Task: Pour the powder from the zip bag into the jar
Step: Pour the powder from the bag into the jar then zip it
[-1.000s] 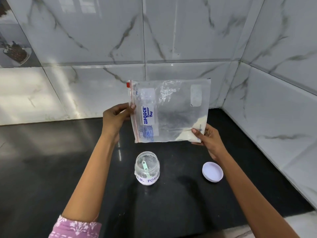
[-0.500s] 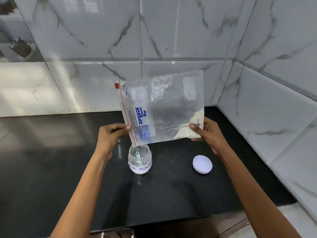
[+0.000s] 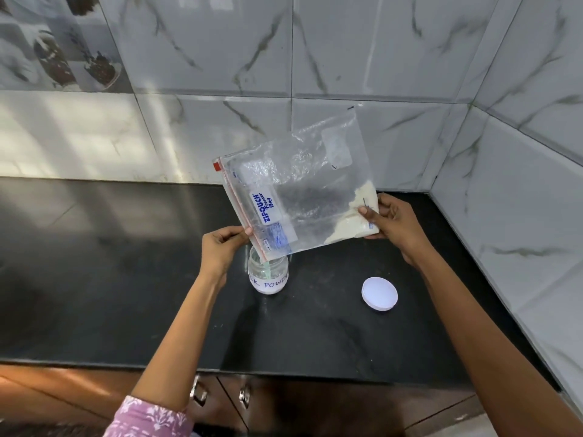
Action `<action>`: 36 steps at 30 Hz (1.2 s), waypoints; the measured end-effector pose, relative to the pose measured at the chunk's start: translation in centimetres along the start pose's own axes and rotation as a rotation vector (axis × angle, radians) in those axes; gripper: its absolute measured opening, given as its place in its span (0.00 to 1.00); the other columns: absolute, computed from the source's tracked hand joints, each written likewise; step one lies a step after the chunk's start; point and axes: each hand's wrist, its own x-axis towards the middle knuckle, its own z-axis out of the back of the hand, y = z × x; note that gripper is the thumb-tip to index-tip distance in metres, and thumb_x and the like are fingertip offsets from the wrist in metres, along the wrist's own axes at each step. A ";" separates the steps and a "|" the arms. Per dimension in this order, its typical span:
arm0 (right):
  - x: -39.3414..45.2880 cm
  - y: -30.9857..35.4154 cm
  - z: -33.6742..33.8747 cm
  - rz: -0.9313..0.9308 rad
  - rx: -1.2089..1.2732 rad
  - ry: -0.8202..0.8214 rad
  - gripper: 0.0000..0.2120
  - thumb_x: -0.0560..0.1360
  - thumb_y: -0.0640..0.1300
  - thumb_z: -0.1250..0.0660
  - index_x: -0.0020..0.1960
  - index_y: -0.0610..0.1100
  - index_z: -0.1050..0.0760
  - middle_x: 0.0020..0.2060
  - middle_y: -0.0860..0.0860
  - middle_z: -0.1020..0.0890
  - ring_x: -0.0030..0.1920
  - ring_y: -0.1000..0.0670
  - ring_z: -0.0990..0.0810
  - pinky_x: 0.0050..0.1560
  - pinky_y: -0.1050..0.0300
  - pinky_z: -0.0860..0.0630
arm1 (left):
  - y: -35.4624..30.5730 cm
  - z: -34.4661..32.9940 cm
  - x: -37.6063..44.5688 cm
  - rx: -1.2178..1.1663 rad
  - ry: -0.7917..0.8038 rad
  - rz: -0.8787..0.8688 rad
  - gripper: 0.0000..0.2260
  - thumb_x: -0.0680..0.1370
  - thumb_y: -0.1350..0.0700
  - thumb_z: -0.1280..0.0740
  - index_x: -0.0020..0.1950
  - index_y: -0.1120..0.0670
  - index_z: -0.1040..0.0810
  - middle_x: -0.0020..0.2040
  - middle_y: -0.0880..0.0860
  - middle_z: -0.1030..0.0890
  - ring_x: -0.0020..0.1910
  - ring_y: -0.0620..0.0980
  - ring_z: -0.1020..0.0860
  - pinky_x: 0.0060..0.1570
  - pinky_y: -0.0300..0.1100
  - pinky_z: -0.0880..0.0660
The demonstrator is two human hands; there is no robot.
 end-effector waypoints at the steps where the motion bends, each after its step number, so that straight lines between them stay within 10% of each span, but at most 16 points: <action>1: 0.0 -0.1 -0.1 -0.011 0.010 -0.009 0.10 0.73 0.48 0.30 0.53 0.48 0.22 0.43 0.51 0.14 0.42 0.51 0.15 0.35 0.57 0.18 | 0.1 0.0 0.0 -0.001 -0.011 0.004 0.04 0.72 0.62 0.28 0.40 0.54 0.16 0.33 0.46 0.15 0.35 0.39 0.18 0.38 0.29 0.24; 16: 0.4 0.2 -0.5 -0.082 0.004 -0.010 0.09 0.79 0.51 0.41 0.49 0.55 0.22 0.45 0.49 0.16 0.39 0.51 0.15 0.32 0.59 0.19 | 1.0 0.0 0.7 -0.031 -0.043 -0.003 0.02 0.72 0.62 0.28 0.41 0.56 0.16 0.34 0.46 0.15 0.36 0.40 0.18 0.41 0.28 0.25; 27: 1.4 0.0 0.9 -0.145 0.036 0.175 0.18 0.67 0.35 0.27 0.56 0.44 0.22 0.48 0.46 0.15 0.49 0.50 0.16 0.47 0.60 0.19 | 2.6 0.7 1.2 -0.060 -0.032 0.012 0.03 0.73 0.60 0.28 0.41 0.54 0.16 0.36 0.47 0.14 0.39 0.41 0.17 0.41 0.28 0.25; 36: 1.2 -0.7 1.0 -0.047 -0.441 -0.064 0.12 0.65 0.43 0.23 0.46 0.39 0.19 0.39 0.39 0.18 0.38 0.51 0.23 0.41 0.55 0.25 | 3.0 0.5 1.5 -0.076 -0.026 0.006 0.04 0.74 0.61 0.29 0.42 0.54 0.16 0.36 0.46 0.15 0.39 0.39 0.18 0.42 0.26 0.25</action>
